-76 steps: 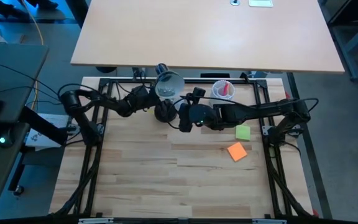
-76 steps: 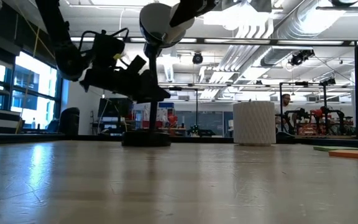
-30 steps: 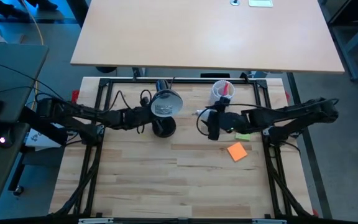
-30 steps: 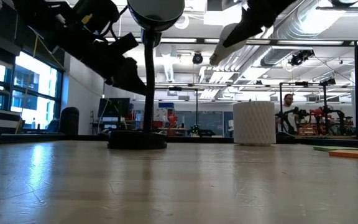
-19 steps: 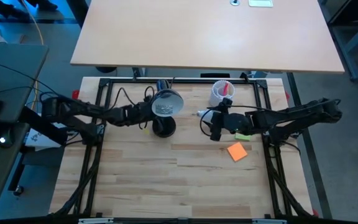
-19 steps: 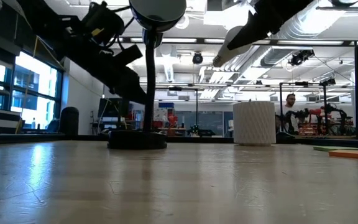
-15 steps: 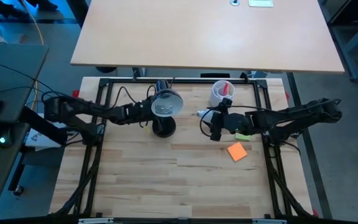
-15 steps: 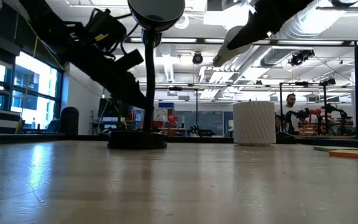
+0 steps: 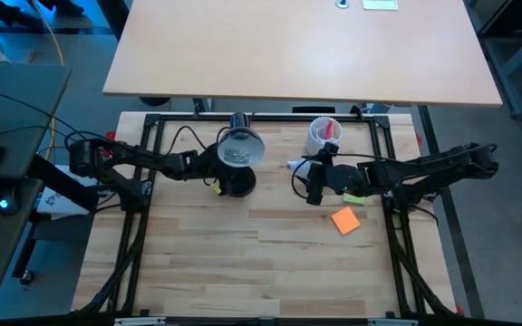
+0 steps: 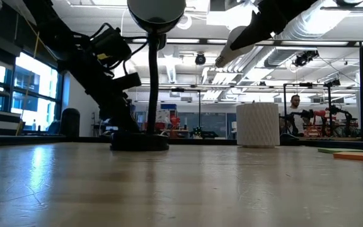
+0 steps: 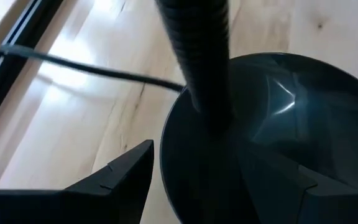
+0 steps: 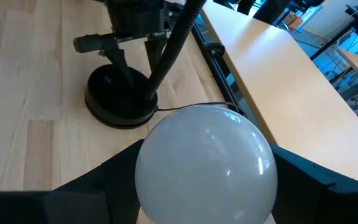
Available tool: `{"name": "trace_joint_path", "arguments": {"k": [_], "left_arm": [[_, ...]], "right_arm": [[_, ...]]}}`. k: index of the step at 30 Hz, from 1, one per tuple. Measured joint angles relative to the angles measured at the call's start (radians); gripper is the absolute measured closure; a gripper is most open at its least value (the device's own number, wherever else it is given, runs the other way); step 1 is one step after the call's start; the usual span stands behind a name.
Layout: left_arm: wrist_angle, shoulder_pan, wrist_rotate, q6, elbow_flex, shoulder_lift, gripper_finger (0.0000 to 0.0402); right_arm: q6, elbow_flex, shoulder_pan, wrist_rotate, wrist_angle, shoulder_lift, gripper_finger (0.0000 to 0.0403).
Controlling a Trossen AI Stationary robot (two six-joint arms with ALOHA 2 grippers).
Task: Screw lightbulb
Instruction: Insert the white lightbulb into the black lamp
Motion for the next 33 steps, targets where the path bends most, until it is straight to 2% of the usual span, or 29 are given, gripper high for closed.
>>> {"name": "trace_joint_path", "arguments": {"k": [9,14,18,26,30,33], "left_arm": [[-0.061,0.001,-0.01,-0.096,0.0,0.0,0.0174],[-0.137,-0.021,-0.023,-0.248,0.002,-0.002,0.0174],[-0.192,-0.082,-0.066,-0.424,0.003,-0.004,0.0174],[-0.28,-0.271,-0.191,-0.692,-0.004,-0.045,0.0174],[-0.359,-0.323,-0.24,-0.725,-0.01,-0.13,0.0174],[-0.409,-0.333,-0.238,-0.663,-0.014,-0.194,0.0174]], "right_arm": [[0.001,0.0,0.0,0.0,0.0,0.0,0.0139],[0.001,0.0,0.0,0.0,0.0,0.0,0.0139],[0.004,0.0,0.0,0.0,0.0,0.0,0.0139],[0.02,0.0,0.0,0.0,-0.001,0.0,0.0139],[0.02,0.0,0.0,-0.004,-0.001,0.0,0.0139],[0.02,0.0,0.0,-0.004,0.0,0.0,0.0139]]}}
